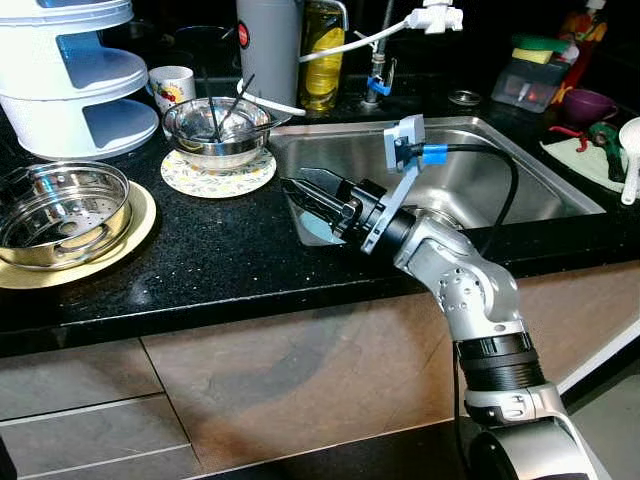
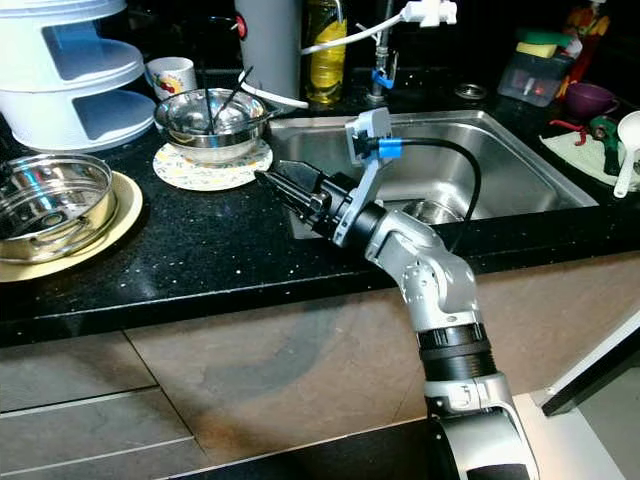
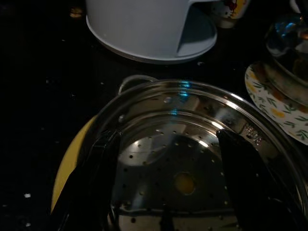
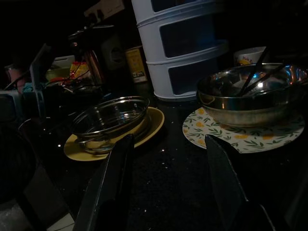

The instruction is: Kitchen organization

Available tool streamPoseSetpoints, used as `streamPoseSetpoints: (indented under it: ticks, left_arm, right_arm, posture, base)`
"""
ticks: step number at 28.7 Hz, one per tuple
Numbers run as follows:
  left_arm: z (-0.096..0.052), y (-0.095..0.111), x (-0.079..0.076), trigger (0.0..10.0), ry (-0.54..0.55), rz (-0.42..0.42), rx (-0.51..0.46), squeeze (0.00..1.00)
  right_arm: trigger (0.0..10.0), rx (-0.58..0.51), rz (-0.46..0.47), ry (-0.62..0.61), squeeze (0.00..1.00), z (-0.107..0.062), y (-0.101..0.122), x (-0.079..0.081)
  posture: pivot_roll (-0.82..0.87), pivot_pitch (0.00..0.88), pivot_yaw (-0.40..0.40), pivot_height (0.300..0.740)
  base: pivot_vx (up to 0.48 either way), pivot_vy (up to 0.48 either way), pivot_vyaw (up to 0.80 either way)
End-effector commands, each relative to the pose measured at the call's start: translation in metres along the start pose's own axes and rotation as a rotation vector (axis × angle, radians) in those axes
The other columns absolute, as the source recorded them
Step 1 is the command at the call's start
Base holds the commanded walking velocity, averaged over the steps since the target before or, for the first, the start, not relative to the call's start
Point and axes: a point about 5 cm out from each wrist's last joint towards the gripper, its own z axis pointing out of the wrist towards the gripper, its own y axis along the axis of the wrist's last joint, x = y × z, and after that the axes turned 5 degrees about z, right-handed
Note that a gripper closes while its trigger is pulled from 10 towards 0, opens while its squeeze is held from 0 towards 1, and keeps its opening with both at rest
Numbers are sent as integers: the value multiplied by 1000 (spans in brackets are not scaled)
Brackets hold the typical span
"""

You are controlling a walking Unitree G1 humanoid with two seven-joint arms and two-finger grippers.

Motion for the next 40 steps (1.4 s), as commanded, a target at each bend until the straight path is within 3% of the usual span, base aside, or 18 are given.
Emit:
streamPoseSetpoints:
  ticks: [1, 4, 9, 23, 30, 31, 32, 40]
  left_arm:
    - [1, -9, 4, 10000, 24, -11, 44, 0]
    - [1, -10, 8, 10000, 79, 4, 57, 0]
    - [-3, 3, 24, 10000, 195, -7, -14, 0]
    - [0, -29, 32, 10000, 211, -19, 126, 0]
    - [2, -34, 30, 10000, 191, -28, 141, 0]
    - [2, -34, 30, 7137, 190, -27, 140, 0]
    - [2, -33, 30, 0, 191, -20, 134, 0]
    - [1, -28, 32, 0, 197, -8, 111, 0]
  right_arm:
    - [10000, 10, -5, 14, 0, -1, -1, 3]
    - [10000, 11, -2, 16, 0, -1, -1, 3]
    - [10000, 14, 6, 19, 0, -2, -1, 3]
    - [10000, 47, 13, 32, 0, -1, -6, 3]
    - [10000, 50, 11, 29, 0, -2, -6, 2]
    - [10000, 50, 11, 28, 0, -2, -6, 2]
    - [10000, 50, 11, 27, 0, -2, -6, 2]
    - [10000, 45, 17, 17, 0, -2, -6, 0]
  posture:
    - [36, 189, -34, 740]
    - [36, 189, -34, 740]
    - [37, 198, -38, 740]
    - [37, 199, -40, 740]
    - [33, 198, -39, 740]
    - [33, 198, -39, 740]
    - [33, 198, -39, 740]
    - [33, 198, -39, 740]
  base:
    - [0, 0, 0]
    - [0, 0, 0]
    - [0, 0, 0]
    - [0, 0, 0]
    - [0, 0, 0]
    - [0, 0, 0]
    - [0, 0, 0]
    - [0, 0, 0]
